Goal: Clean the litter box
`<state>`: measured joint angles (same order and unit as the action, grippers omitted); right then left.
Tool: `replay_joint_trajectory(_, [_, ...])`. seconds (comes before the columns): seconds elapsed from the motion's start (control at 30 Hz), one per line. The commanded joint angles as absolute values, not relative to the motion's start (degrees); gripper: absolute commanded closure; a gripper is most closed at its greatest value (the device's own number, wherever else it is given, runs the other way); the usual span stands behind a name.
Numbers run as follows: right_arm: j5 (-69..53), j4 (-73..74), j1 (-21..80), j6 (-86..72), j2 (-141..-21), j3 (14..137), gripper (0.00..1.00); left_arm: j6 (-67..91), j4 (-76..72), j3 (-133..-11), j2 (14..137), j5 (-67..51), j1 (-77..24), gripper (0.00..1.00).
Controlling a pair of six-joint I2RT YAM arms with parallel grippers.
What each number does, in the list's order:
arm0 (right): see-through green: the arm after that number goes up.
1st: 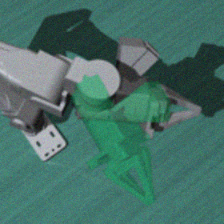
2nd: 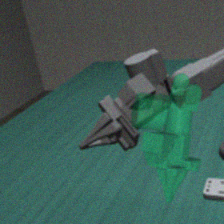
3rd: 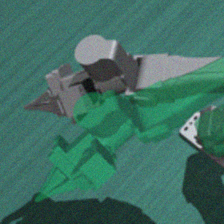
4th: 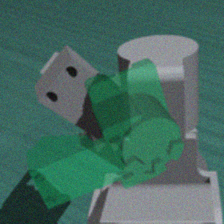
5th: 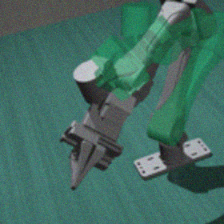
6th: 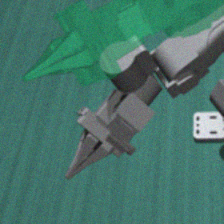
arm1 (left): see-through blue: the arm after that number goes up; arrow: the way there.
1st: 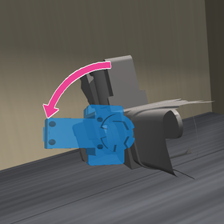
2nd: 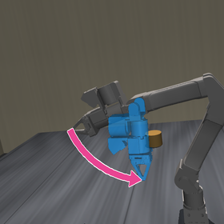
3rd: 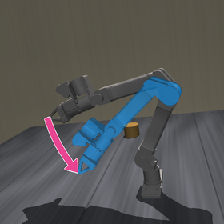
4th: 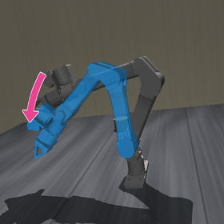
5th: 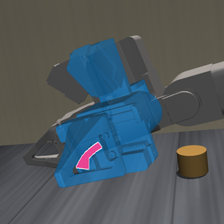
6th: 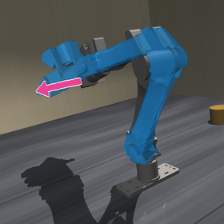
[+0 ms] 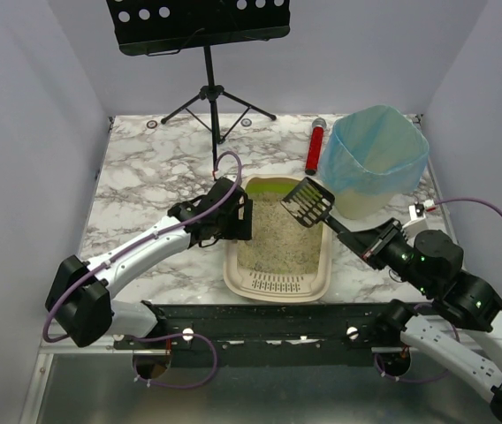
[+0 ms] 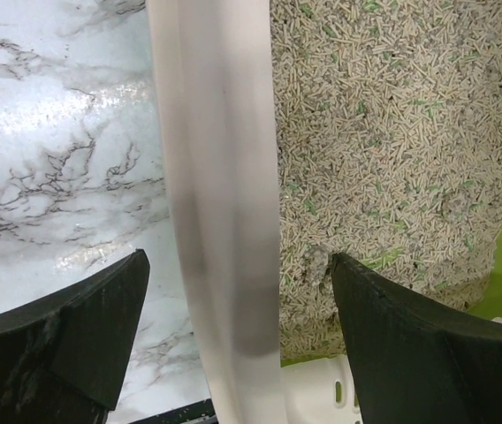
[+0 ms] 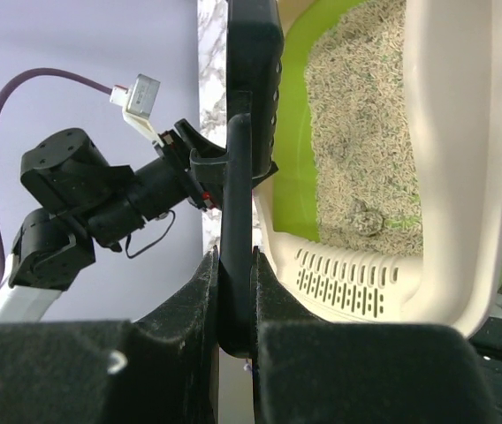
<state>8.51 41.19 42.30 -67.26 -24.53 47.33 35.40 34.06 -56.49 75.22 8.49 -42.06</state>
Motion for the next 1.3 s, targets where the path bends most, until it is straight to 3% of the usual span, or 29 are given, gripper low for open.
replay_joint_trajectory(0.0, [8.5, 46.3, 42.5, -67.4, -25.3, 48.8, 0.99, 36.6, 33.9, -56.9, 76.9, 4.1, -42.0, 0.1])
replay_joint_trajectory(0.27, [9.2, 41.0, 42.5, -70.7, -26.7, 47.9, 0.99, 38.1, 32.2, -55.8, 76.9, 0.1, -42.0, 0.2])
replay_joint_trajectory(0.67, [22.6, 41.7, 42.5, -73.1, -33.8, 63.0, 0.99, 38.1, 32.3, -55.1, 74.9, -0.8, -42.0, 0.2])
replay_joint_trajectory(0.93, [42.3, 46.7, 42.5, -70.2, -40.2, 73.3, 0.99, 38.0, 32.8, -54.7, 73.8, -0.4, -42.2, 0.2])
replay_joint_trajectory(1.27, [63.1, 47.5, 42.5, -60.2, -51.8, 76.3, 0.99, 37.5, 33.5, -54.9, 73.3, 2.2, -42.2, 0.2])
